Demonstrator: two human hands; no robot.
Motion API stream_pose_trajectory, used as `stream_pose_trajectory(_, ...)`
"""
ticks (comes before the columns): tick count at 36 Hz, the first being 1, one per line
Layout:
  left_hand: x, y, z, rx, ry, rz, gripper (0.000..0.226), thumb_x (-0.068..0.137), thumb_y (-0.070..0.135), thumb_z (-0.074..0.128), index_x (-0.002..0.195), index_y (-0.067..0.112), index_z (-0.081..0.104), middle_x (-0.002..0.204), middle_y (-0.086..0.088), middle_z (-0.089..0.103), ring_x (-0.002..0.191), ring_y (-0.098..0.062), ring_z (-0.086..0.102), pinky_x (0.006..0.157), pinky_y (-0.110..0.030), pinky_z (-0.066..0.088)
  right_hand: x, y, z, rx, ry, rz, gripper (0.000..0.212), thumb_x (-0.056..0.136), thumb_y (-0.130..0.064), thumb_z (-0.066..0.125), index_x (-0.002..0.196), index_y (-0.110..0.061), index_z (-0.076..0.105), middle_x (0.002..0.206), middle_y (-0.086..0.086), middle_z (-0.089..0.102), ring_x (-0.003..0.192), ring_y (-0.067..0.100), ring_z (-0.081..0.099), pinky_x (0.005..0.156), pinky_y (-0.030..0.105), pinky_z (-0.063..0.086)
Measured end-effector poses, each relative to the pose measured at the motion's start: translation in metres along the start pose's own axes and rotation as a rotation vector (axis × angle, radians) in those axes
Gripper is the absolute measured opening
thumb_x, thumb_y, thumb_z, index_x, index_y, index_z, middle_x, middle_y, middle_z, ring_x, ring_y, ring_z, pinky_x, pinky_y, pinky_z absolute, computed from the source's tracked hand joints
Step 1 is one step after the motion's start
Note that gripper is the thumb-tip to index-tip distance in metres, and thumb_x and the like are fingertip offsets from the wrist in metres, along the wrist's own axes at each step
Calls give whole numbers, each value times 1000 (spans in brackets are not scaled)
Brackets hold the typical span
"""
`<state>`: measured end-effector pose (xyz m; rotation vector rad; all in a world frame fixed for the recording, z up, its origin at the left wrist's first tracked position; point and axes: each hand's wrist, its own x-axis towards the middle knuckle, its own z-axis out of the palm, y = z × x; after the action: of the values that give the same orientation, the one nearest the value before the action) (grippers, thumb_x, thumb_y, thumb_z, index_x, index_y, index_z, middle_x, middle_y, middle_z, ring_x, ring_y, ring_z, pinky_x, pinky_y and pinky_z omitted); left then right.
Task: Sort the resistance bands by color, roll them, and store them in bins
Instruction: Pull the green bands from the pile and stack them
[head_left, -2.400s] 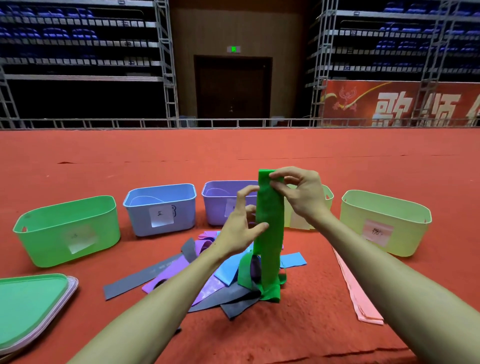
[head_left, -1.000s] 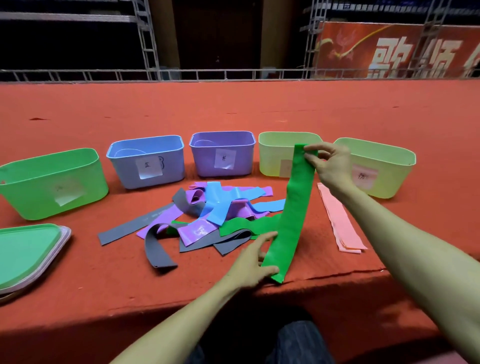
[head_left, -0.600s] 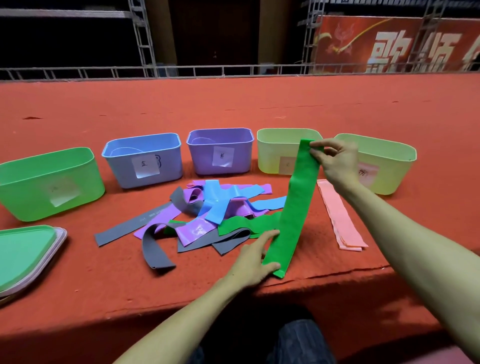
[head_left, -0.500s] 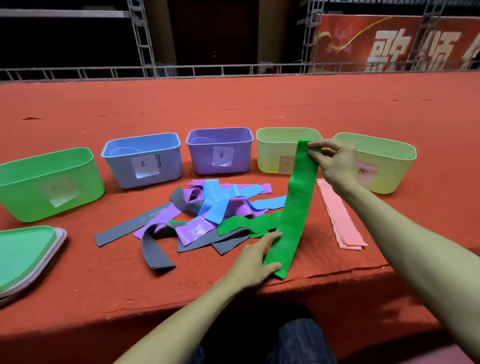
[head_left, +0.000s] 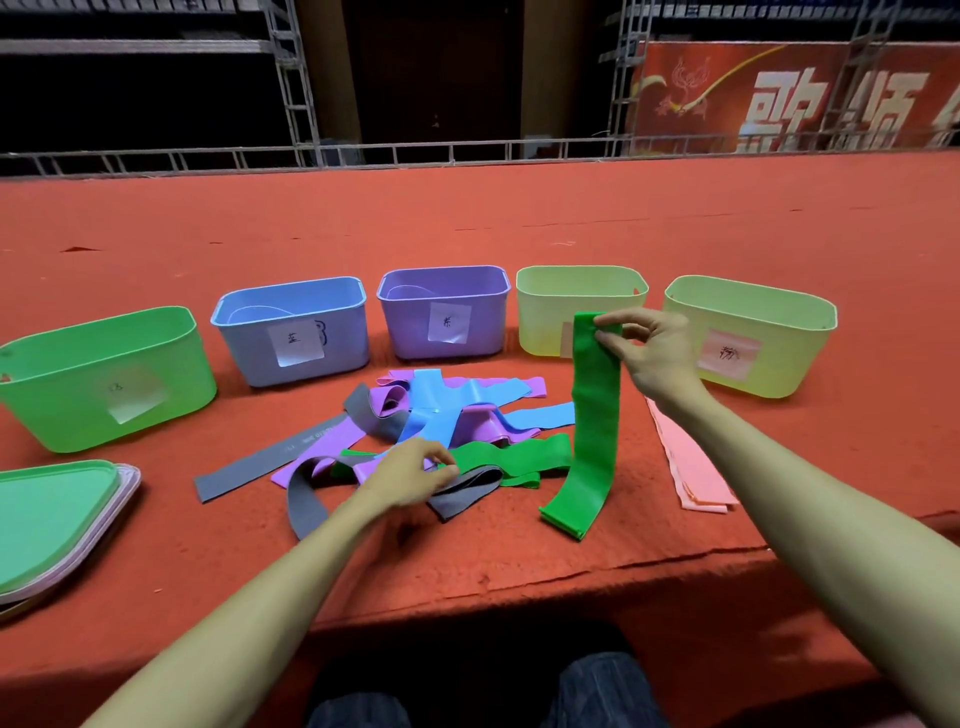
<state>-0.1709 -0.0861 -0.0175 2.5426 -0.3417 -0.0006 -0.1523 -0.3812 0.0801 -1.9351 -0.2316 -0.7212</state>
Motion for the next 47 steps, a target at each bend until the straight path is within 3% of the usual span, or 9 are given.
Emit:
stream_pose_trajectory(7, 1, -10, -2, -43, -89, -25, 15, 87, 18, 65, 98, 11, 73, 86, 4, 67, 68, 5, 54, 60, -4, 35, -2, 2, 3, -27, -43, 2, 22, 79, -2, 74, 91, -21, 73, 84, -4, 70, 72, 9, 57, 66, 13, 48)
stream_pose_trajectory(11, 3, -9, 1, -51, -94, -19, 18, 87, 17, 65, 102, 10, 72, 87, 4, 66, 74, -5, 57, 60, -1, 35, -3, 0, 4, -39, -70, -4, 22, 79, -3, 75, 91, -21, 73, 84, -5, 69, 75, 11, 57, 69, 18, 50)
stream_pose_trajectory(16, 6, -4, 5, -59, -98, -18, 17, 86, 18, 66, 102, 13, 72, 94, 3, 67, 83, -10, 59, 70, -14, 42, -4, -2, 5, -47, -97, -5, 24, 78, -2, 75, 91, -22, 72, 85, -6, 69, 77, 14, 58, 73, 24, 51)
stream_pose_trajectory(20, 8, -1, 9, -80, -65, -39, 9, 83, 18, 68, 92, 20, 70, 98, -6, 72, 78, -13, 58, 78, -29, 48, -5, -2, 6, -55, -98, -12, 22, 78, -3, 75, 91, -19, 73, 84, -4, 69, 72, 12, 55, 66, 17, 47)
stream_pose_trajectory(27, 10, 3, 19, -150, 44, -112, 14, 79, 8, 70, 90, 16, 67, 76, -3, 60, 63, -12, 49, 54, -14, 35, -7, -1, 7, -81, -106, -13, 19, 78, -3, 75, 93, -15, 75, 94, -2, 70, 74, 11, 57, 63, 8, 45)
stream_pose_trajectory(32, 12, 5, 28, -131, 79, -165, 14, 80, 11, 70, 95, 9, 69, 69, 3, 50, 71, -15, 45, 62, -27, 37, -8, 1, 6, -73, -107, -20, 24, 78, -3, 75, 90, -24, 73, 93, -3, 70, 73, 10, 58, 65, 11, 46)
stream_pose_trajectory(38, 13, 10, 34, -121, 118, -140, 5, 80, 15, 73, 82, 11, 71, 78, -10, 65, 75, -24, 57, 72, -30, 47, -11, 0, 5, -67, -113, -17, 23, 79, -4, 75, 91, -24, 73, 91, -4, 71, 78, 12, 61, 70, 15, 49)
stream_pose_trajectory(43, 12, 14, 38, -65, 137, -116, 12, 84, 23, 72, 74, 18, 68, 87, -4, 51, 86, -16, 46, 69, -24, 29, -13, -3, 3, -53, -117, -17, 23, 80, -4, 74, 91, -24, 73, 90, -5, 71, 77, 8, 61, 73, 20, 51)
stream_pose_trajectory(47, 12, 15, 39, -2, 152, -143, 9, 87, 21, 67, 80, 14, 67, 98, -5, 47, 101, -24, 54, 82, -29, 38, -15, -3, 0, -61, -120, -14, 23, 80, -5, 74, 92, -24, 74, 90, -6, 71, 83, 16, 64, 77, 28, 54)
